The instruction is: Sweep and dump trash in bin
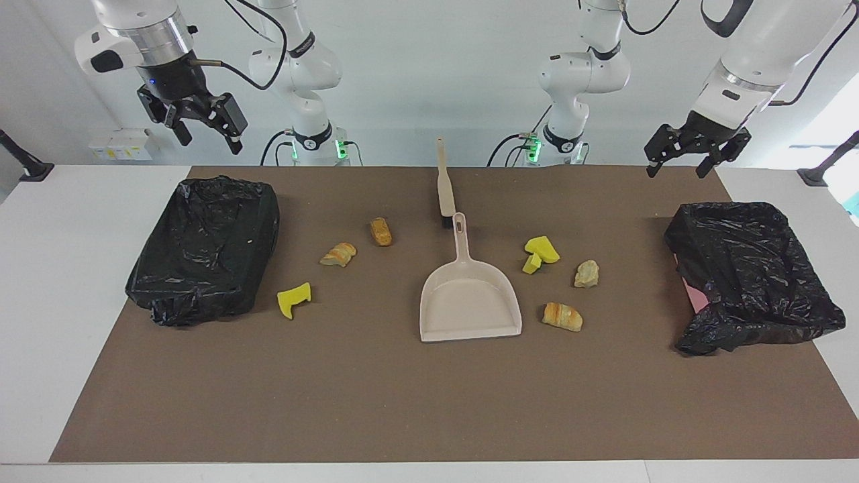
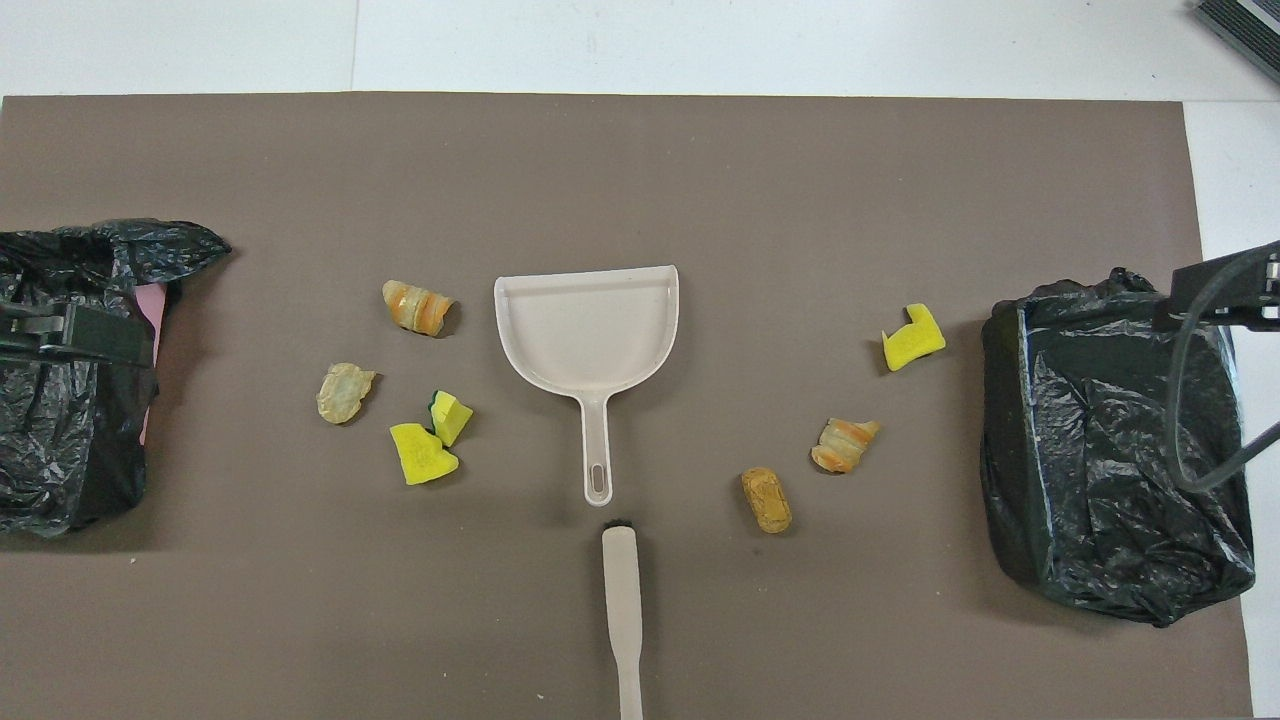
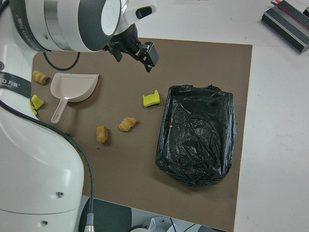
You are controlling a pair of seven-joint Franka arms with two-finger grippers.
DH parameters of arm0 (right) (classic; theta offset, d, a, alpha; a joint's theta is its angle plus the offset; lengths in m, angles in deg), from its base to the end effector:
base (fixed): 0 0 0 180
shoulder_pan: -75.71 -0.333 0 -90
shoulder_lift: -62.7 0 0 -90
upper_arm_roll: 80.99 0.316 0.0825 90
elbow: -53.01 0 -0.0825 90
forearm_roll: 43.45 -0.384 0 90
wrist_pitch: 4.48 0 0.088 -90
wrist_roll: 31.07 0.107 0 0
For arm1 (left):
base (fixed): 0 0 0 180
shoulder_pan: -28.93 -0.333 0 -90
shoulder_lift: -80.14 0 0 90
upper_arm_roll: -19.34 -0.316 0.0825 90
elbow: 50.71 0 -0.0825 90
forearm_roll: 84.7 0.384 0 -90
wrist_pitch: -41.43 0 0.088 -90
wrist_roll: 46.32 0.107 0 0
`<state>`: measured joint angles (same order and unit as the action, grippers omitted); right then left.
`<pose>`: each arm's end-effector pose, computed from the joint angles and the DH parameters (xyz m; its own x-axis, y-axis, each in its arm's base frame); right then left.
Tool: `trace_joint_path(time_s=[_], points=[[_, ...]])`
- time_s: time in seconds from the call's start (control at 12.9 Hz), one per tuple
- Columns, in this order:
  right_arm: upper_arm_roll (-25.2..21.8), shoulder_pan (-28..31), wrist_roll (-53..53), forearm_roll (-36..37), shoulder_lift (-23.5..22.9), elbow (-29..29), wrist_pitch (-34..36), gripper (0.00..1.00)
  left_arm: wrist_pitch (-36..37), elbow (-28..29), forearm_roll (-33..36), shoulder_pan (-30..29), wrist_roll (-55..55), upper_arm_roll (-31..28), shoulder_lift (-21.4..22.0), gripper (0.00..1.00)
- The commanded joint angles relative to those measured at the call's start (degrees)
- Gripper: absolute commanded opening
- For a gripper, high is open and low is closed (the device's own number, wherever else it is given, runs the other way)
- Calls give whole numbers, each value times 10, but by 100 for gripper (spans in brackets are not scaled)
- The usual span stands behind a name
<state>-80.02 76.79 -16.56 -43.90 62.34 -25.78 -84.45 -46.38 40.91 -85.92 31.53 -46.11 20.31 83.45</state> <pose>0.5356 -0.0001 0.6961 0.9679 -0.2511 0.0119 -0.2510 -0.9679 -0.0112 0.5314 -0.0358 0.6393 0.9977 -0.0667 -0.0087 -0.0665 -0.9976 0.0203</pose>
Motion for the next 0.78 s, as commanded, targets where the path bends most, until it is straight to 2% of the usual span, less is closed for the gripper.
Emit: trace_joint_path(time_s=[0.0,0.7], points=[[1,5,-12,-7,11,-14,-1,100,12,2,9,-1,10,2,5,100],[-3,9,-12,-6,11,-14,-1,100,5,19,7,7,10,3,16,100]])
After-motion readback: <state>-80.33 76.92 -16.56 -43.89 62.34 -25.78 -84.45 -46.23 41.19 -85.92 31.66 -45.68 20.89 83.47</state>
